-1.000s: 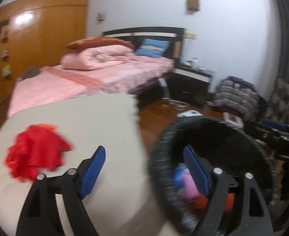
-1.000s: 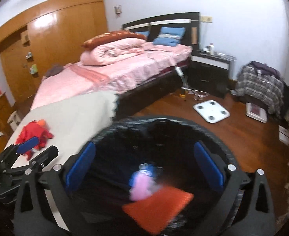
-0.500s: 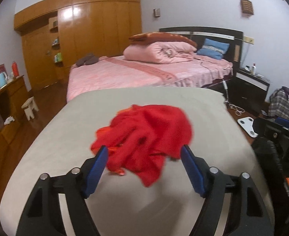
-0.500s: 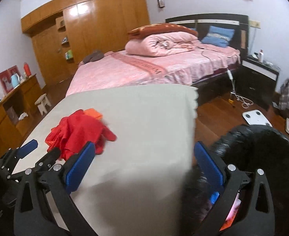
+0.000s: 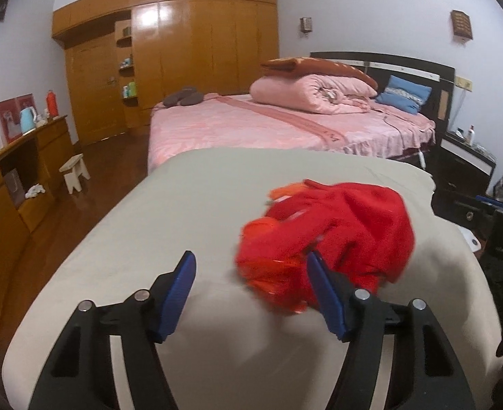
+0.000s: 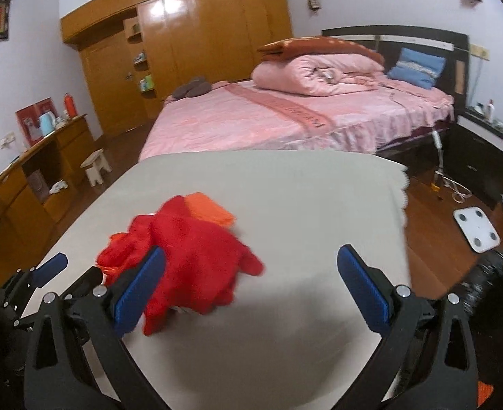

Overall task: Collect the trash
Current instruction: 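Grasp the red knit glove with the right gripper and lift it off the pile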

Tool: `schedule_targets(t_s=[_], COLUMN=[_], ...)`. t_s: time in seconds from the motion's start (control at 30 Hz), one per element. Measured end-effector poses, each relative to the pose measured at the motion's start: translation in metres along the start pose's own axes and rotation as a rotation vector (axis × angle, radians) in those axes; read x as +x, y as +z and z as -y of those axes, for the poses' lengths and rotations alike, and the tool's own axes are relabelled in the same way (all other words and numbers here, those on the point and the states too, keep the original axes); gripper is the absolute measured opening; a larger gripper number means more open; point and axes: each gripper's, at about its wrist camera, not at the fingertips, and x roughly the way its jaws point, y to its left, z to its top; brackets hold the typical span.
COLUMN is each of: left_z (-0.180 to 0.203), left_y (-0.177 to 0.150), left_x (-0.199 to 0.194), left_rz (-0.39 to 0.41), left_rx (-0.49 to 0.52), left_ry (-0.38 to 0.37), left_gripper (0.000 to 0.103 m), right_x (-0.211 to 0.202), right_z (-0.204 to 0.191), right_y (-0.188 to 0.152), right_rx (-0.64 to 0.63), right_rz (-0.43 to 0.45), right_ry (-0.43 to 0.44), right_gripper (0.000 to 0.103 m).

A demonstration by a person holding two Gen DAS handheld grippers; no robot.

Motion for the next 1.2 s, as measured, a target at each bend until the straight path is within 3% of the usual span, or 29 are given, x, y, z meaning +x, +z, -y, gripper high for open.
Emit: schedule_targets(t_s=[0.13, 0.2, 0.37, 0.43, 0.53, 0.8, 1.0, 1.2], left_z=[-0.012, -0.018, -0.023, -0.024, -0.023, -0.019, -0.008, 0.006], left_y=[0.002, 0.003, 0.003, 0.003, 0.003, 0.001, -0.004, -0.011], left_x=[0.002, 0.005, 0.009, 0.010, 0.009, -0.001, -0.006, -0.007], left_rz=[0.006, 0.006, 0.005, 0.004, 0.005, 0.010, 0.001, -0.025], left_rx=[-0.014, -0.025, -0.036, -0.040, -0.043, -0.036, -0.015, -0.001], left_ry=[0.013, 0.018, 0.022, 0.021, 0.017, 0.005, -0.017, -0.040], left_gripper=[0.066, 0.066, 0.066, 0.066, 0.066, 0.066, 0.066, 0.066], right_x=[0.015, 0.023, 0.036, 0.038, 0.034, -0.009, -0.052, -0.051], right_z=[-0.016, -0.021, -0.029, -0.031, -0.034, -0.020, 0.008, 0.031], right_y=[0.005, 0.008, 0.009, 0.007, 0.005, 0.000, -0.011, -0.023], right_rx=[-0.030, -0.044, -0.057, -0.062, -0.076, -0.030, 0.033, 0.069], right_rz=[-0.016, -0.027, -0.084, -0.104, -0.117, -0.097, -0.086, -0.133], right_ry=[0.026, 0.035, 0.089, 0.125, 0.159, 0.190, 0.148, 0.097], right_gripper=[0.097, 0.090, 0.061, 0.034, 0.015, 0.012, 0.012, 0.015])
